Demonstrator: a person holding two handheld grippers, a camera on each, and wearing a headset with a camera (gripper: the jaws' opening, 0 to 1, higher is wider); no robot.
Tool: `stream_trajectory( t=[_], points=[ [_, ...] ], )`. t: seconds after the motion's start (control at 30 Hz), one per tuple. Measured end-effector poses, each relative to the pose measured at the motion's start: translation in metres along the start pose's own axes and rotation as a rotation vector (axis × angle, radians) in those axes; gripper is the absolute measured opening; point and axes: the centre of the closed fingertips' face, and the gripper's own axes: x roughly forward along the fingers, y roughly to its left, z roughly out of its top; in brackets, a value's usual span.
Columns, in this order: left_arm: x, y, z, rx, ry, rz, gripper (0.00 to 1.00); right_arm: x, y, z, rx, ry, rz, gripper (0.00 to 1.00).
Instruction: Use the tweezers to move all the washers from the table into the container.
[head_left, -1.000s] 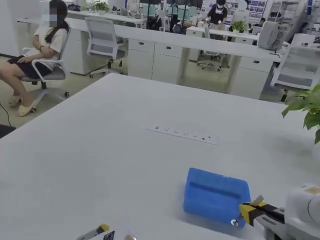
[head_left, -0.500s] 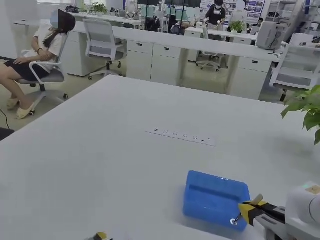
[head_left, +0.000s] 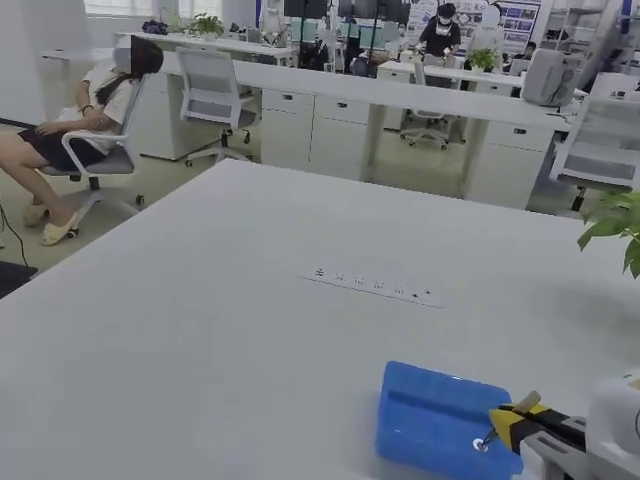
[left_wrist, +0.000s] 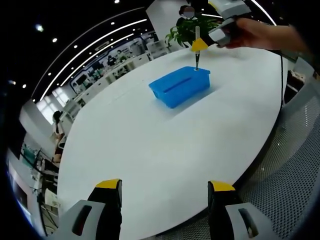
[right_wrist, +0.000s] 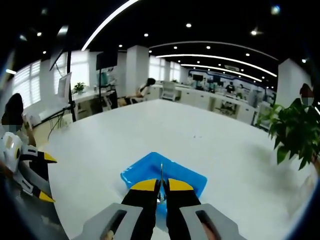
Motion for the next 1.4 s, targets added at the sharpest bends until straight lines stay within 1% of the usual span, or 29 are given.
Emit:
stream_trajectory(
  t=[0.17,0.37,0.63,0.93,1.07,1.23,1.27,1.33,1.4],
  points=[
    [0.000,0.001,-0.001,-0.002,0.009,0.002,0.70,0.010,-0.004,0.004,-0.001,-0.003,-0.003,0.02],
    [0.002,-0.001,-0.005,0.005,0.031,-0.004,0.70,0.022,-0.011,-0.001,-0.014,0.014,-0.009,0.02],
    [0.003,-0.002,-0.008,0.003,0.049,-0.009,0.70,0.034,-0.017,-0.017,-0.012,0.054,-0.008,0.02],
    [0.004,-0.003,-0.010,0.001,0.066,-0.016,0.70,0.043,-0.016,-0.039,0.002,0.100,-0.001,0.02],
    [0.004,-0.004,-0.011,0.008,0.071,-0.020,0.69,0.044,-0.015,-0.046,0.002,0.113,0.003,0.02],
    [0.004,-0.005,-0.010,-0.001,0.069,-0.031,0.69,0.045,-0.015,-0.051,0.011,0.126,0.007,0.02],
    [0.003,-0.005,-0.008,0.000,0.060,-0.030,0.68,0.046,-0.015,-0.052,0.010,0.127,0.007,0.02],
    [0.000,-0.004,-0.002,-0.010,0.026,-0.027,0.65,0.047,-0.015,-0.055,0.012,0.134,0.010,0.02],
    [-0.001,-0.003,0.000,-0.024,0.015,-0.032,0.64,0.047,-0.014,-0.056,0.010,0.138,0.008,0.02]
  ],
)
